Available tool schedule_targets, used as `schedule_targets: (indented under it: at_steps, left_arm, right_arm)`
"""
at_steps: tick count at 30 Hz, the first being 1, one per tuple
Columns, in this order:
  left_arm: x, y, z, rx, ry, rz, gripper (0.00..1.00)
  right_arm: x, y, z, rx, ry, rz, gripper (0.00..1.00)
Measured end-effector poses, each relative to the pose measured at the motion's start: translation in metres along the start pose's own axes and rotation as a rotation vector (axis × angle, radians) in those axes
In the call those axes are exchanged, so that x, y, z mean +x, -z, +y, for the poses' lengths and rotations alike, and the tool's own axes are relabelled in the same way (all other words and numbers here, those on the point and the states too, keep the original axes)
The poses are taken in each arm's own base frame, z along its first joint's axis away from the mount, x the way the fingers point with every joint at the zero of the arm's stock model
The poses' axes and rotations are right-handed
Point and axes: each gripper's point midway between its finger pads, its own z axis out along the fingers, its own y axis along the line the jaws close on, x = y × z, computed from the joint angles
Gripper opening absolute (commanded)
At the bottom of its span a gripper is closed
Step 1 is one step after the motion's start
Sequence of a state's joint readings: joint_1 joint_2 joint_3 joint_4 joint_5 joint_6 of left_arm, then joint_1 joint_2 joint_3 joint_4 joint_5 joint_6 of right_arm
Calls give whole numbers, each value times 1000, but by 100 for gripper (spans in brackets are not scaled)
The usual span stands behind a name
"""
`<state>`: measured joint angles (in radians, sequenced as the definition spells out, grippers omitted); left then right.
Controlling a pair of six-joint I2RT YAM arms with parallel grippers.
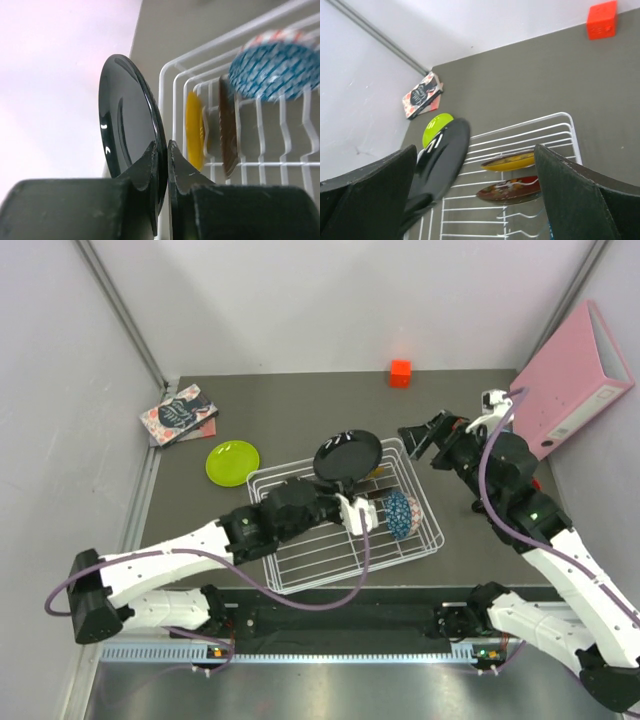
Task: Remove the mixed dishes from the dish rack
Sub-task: Pick up the plate from the dish rack, then place the plate at the center of the board.
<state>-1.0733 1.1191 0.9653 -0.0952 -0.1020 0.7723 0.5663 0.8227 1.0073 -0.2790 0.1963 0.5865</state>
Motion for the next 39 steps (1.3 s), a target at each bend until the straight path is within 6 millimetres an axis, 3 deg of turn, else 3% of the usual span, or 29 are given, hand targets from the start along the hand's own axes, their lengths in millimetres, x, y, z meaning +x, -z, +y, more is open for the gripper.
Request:
schedule_targets:
  at_steps: [3,8,14,16,23,28,34,37,38,39]
  left_arm:
    - [28,-11,-13,-57,-175,88,0]
    - [52,-18,-32,-105,-403,164,0]
    - [25,-13,-5,-263,-465,120,0]
    - [19,-12,-2,-285,-464,108,0]
    - [12,-11,-6,-286,-465,87,0]
    - [11,-12,-10,-271,-436,77,0]
    - [6,-10,-15,-253,-403,46,0]
    - [4,-8,-15,-249,-386,36,0]
    - [5,-8,-16,-243,-383,40,0]
    - [7,-7,-18,-236,-383,44,0]
  right_arm:
    - [2,-4,9,-18,-18,45,100]
    - [27,-20,18,-40,-26,179,99]
    - [78,-36,10,-28,-17,379,93]
    - [85,-37,8,-27,-12,403,89]
    - [88,-37,19,-90,-18,422,73]
    - [85,-41,25,-130,-19,397,50]
    - [92,-43,25,-143,-21,407,46]
    - [99,-46,25,-154,-24,426,31]
    - [100,-47,27,-163,-26,431,21]
    - [102,-48,28,-173,-27,436,0]
